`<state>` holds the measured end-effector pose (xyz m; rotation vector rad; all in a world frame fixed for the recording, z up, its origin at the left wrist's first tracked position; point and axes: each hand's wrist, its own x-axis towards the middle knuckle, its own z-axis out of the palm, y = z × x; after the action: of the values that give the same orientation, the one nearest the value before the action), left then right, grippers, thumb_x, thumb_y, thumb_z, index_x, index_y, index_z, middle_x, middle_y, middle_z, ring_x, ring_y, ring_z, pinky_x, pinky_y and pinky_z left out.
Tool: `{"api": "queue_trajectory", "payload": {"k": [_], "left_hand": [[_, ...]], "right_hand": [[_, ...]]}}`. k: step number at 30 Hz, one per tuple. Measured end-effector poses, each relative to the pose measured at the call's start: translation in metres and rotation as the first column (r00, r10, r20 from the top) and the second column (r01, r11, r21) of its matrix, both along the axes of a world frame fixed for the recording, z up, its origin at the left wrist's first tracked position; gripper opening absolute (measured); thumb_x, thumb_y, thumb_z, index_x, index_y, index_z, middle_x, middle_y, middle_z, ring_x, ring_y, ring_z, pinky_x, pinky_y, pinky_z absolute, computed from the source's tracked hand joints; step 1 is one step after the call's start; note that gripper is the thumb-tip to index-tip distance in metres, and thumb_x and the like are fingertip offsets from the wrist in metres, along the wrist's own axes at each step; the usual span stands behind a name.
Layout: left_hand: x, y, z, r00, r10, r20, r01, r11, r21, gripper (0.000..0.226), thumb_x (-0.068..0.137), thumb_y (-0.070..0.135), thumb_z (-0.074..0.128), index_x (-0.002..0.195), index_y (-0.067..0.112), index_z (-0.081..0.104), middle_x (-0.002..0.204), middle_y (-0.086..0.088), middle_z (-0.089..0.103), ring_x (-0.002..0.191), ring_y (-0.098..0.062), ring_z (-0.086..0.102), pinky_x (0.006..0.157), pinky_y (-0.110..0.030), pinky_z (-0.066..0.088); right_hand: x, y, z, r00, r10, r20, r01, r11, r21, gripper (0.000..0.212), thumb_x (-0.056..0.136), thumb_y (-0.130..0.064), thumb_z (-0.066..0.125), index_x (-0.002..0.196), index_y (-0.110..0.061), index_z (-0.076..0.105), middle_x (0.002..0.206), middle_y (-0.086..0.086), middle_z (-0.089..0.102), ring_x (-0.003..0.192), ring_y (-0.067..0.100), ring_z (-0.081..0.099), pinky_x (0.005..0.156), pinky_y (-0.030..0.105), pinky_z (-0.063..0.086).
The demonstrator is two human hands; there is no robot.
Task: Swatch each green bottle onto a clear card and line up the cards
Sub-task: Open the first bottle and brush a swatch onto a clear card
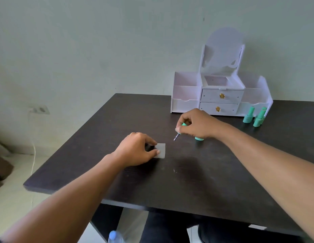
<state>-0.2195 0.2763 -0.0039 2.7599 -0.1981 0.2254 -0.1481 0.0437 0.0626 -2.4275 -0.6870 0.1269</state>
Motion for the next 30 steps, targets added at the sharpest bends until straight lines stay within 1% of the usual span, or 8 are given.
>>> {"api": "queue_trajectory", "payload": {"k": [8, 12, 16, 20, 22, 24, 27, 30], "left_hand": [[-0.002, 0.001, 0.006, 0.999, -0.006, 0.033, 0.006, 1.000, -0.021, 0.031, 0.087, 0.048, 0.064, 0.110, 0.031, 0.075, 0.114, 0.013, 0.072, 0.111, -0.013, 0.064, 0.097, -0.031, 0.050], [0.009, -0.013, 0.015, 0.996, -0.018, 0.091, 0.023, 0.999, -0.049, 0.029, 0.086, 0.048, 0.063, 0.106, 0.032, 0.075, 0.112, 0.015, 0.072, 0.111, -0.011, 0.063, 0.097, -0.034, 0.050], [0.027, -0.045, 0.026, 0.991, -0.076, 0.109, 0.086, 0.992, -0.094, 0.030, 0.086, 0.047, 0.066, 0.110, 0.031, 0.074, 0.114, 0.013, 0.072, 0.109, -0.009, 0.064, 0.097, -0.033, 0.051], [0.047, -0.078, 0.032, 0.991, -0.121, 0.060, 0.129, 0.980, -0.153, 0.043, 0.082, 0.049, 0.072, 0.119, 0.028, 0.070, 0.116, 0.010, 0.071, 0.108, -0.007, 0.064, 0.094, -0.021, 0.046], [0.057, -0.089, 0.030, 0.993, -0.121, 0.014, 0.122, 0.974, -0.192, 0.051, 0.080, 0.049, 0.075, 0.124, 0.025, 0.068, 0.118, 0.009, 0.070, 0.108, -0.006, 0.063, 0.091, -0.018, 0.042], [0.067, -0.097, 0.026, 0.993, -0.112, -0.027, 0.103, 0.967, -0.234, 0.057, 0.077, 0.049, 0.079, 0.126, 0.023, 0.067, 0.119, 0.007, 0.070, 0.108, -0.007, 0.064, 0.093, -0.019, 0.044], [0.080, -0.105, 0.018, 0.991, -0.104, -0.089, 0.075, 0.956, -0.282, 0.063, 0.071, 0.050, 0.084, 0.125, 0.022, 0.067, 0.117, 0.006, 0.071, 0.107, -0.009, 0.065, 0.097, -0.026, 0.050], [0.089, -0.110, 0.010, 0.985, -0.107, -0.139, 0.058, 0.948, -0.314, 0.062, 0.070, 0.049, 0.085, 0.124, 0.024, 0.068, 0.116, 0.008, 0.072, 0.102, -0.007, 0.066, 0.094, -0.028, 0.052]], "right_hand": [[0.000, -0.008, 0.002, 1.000, -0.017, -0.002, 0.017, 1.000, 0.005, 0.007, 0.085, -0.027, 0.074, 0.080, -0.024, 0.076, 0.067, -0.007, 0.058, 0.061, 0.008, 0.050, 0.062, 0.023, 0.039], [0.002, -0.021, 0.007, 1.000, -0.018, -0.011, 0.018, 1.000, 0.021, 0.006, 0.085, -0.027, 0.074, 0.081, -0.023, 0.077, 0.084, 0.004, 0.071, 0.067, 0.012, 0.054, 0.069, 0.031, 0.047], [0.004, -0.046, 0.013, 0.998, -0.056, 0.006, 0.056, 0.998, 0.021, 0.006, 0.086, -0.027, 0.074, 0.083, -0.022, 0.076, 0.071, -0.004, 0.065, 0.060, 0.007, 0.053, 0.063, 0.026, 0.042], [0.018, -0.077, 0.019, 0.988, -0.154, -0.015, 0.155, 0.984, 0.086, 0.006, 0.084, -0.027, 0.074, 0.081, -0.024, 0.077, 0.080, 0.001, 0.071, 0.070, 0.013, 0.058, 0.071, 0.031, 0.047], [0.024, -0.087, 0.022, 0.983, -0.181, -0.039, 0.184, 0.976, 0.117, 0.005, 0.085, -0.026, 0.074, 0.082, -0.023, 0.077, 0.080, 0.003, 0.072, 0.074, 0.006, 0.053, 0.075, 0.031, 0.046], [0.029, -0.091, 0.024, 0.982, -0.182, -0.051, 0.187, 0.974, 0.129, 0.005, 0.087, -0.023, 0.073, 0.083, -0.023, 0.077, 0.077, 0.001, 0.069, 0.078, -0.001, 0.045, 0.076, 0.026, 0.042], [0.035, -0.087, 0.024, 0.983, -0.181, -0.037, 0.184, 0.977, 0.105, 0.008, 0.088, -0.018, 0.070, 0.088, -0.022, 0.077, 0.076, -0.004, 0.066, 0.077, 0.013, 0.059, 0.075, 0.029, 0.049], [0.041, -0.080, 0.019, 0.984, -0.175, -0.006, 0.175, 0.983, 0.053, 0.011, 0.088, -0.017, 0.069, 0.085, -0.025, 0.076, 0.077, -0.008, 0.066, 0.072, 0.015, 0.059, 0.071, 0.029, 0.048]]}}
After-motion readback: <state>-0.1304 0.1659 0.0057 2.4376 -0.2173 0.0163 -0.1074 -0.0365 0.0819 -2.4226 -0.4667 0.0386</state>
